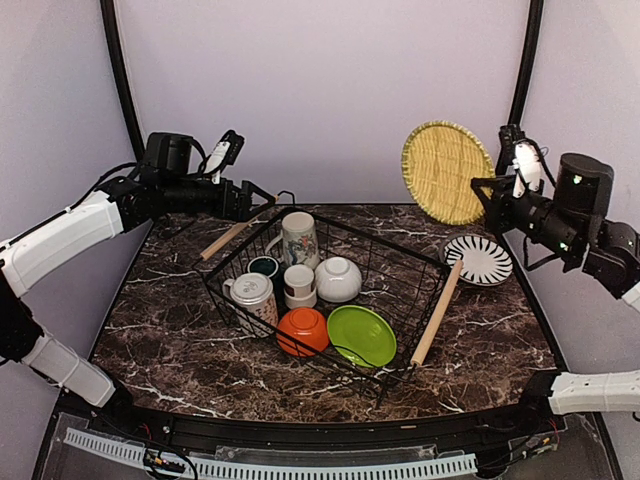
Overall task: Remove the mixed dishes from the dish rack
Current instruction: Place the plate with another plate.
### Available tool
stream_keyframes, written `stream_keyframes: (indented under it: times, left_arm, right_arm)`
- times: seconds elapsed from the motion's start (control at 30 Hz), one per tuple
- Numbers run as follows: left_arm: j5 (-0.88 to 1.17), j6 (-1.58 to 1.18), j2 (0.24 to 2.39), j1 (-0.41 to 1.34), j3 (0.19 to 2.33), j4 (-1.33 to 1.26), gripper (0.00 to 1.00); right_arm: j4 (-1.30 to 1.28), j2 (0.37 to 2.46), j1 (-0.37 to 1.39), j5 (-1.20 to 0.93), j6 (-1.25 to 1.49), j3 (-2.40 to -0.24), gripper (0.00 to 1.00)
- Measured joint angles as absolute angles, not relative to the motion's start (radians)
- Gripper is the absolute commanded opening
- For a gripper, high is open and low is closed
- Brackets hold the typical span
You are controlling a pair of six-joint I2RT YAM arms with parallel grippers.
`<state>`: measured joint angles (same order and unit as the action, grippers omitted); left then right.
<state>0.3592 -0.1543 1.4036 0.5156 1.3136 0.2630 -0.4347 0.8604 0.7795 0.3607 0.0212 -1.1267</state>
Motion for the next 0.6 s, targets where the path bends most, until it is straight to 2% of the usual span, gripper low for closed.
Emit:
stream_keyframes:
  times: [0.13,0.33,0.43,0.6]
  left_arm:
    - [0.36,-0.159,1.408,0.516,1.314,0.263,0.99]
    - [0.36,-0.161,1.412,0.516,1.314,0.263,0.99]
    - [0.36,-0.162,1.412,0.516,1.314,0.263,0.99]
    - [0.36,-0.161,1.412,0.516,1.314,0.263,0.99]
  right_arm:
    - [-0.293,0.784,0.701,0.482,0.112,-1.03,0.0]
    - [-0.267,0.854,0.546,0.576,0.305,-1.008,0.0]
    - [-0.324,0.934,0.418,0.551,0.434,-1.007,0.0]
    - [-0.385,1.01,0.176,0.357,0.607,-0.973,0.0]
